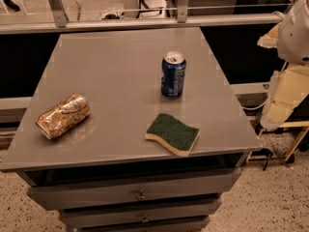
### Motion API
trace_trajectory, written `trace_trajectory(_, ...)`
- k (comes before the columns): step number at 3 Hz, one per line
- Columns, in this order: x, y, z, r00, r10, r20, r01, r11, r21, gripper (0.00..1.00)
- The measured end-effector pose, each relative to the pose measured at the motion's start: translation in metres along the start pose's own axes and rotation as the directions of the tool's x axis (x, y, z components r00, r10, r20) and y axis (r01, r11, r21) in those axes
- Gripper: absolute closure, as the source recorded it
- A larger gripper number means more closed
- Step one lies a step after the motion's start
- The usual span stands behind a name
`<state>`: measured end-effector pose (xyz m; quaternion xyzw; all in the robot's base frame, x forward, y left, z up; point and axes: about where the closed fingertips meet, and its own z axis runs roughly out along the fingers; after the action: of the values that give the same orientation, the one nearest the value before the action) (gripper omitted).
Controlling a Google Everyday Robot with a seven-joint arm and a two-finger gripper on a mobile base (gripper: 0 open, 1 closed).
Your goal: Place orange can upright
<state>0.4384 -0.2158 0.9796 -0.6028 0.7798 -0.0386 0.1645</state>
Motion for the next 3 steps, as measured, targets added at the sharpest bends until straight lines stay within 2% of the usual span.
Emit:
trace_trajectory(1,0.0,0.0,0.0,1.0,0.0,0.0,0.0,1.0,0.0,0.0)
trace_trajectory(2,-0.037,-0.002,0.0,0.989,-0.143,-0.041,0.144,0.9894,0.021,0.0)
trace_trajectory(3,-0.085,-0.003,0.0,0.955,-0.291,-0.052,0.293,0.9556,0.03,0.0)
